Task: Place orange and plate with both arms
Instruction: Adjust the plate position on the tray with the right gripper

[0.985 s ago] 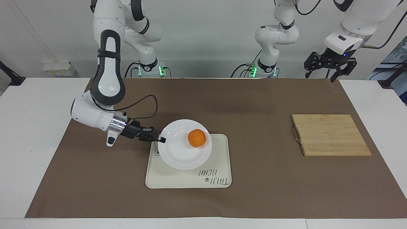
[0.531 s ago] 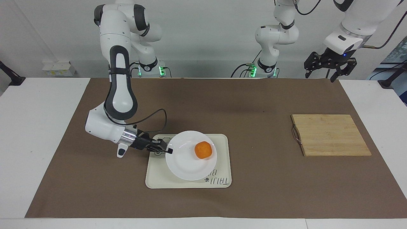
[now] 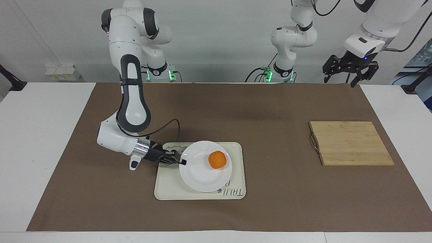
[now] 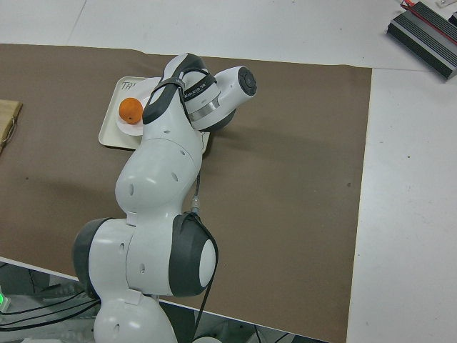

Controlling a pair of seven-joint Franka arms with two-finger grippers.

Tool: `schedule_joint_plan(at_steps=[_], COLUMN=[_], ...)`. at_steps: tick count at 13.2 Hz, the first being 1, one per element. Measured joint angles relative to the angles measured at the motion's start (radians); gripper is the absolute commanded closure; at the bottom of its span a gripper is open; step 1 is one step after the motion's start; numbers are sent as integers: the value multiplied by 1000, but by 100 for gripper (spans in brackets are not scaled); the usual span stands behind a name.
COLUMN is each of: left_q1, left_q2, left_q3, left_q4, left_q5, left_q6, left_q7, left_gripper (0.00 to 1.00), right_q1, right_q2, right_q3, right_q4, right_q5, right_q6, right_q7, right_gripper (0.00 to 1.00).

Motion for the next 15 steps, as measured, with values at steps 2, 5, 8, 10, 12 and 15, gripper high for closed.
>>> schedule_joint_plan(at_steps=[2, 5, 8, 10, 12, 15], left_q1=[0, 0, 0, 0, 0, 0], left_q2=[0, 0, 0, 0, 0, -1], left_q3=[0, -1, -1, -1, -1, 1], left_q4=[0, 0, 0, 0, 0, 0], left_q5=[0, 0, 0, 0, 0, 0], left_q6=[0, 0, 0, -3, -4, -4], left_q7=[0, 0, 0, -1, -2, -6], left_gripper=[0, 0, 0, 0, 0, 0], right_q1=[2, 3, 0, 0, -3, -10], right_q2=[1, 4, 7, 7, 7, 7], right_q3=[0, 0, 0, 0, 0, -5], right_q4=[0, -3, -3, -3, -3, -4], right_q5=[0, -6, -20, -21, -34, -74], right_q6=[3, 3, 4, 4, 4, 4], right_q7=[-15, -25, -26, -26, -26, -28], right_gripper=[100, 100, 100, 100, 63, 17])
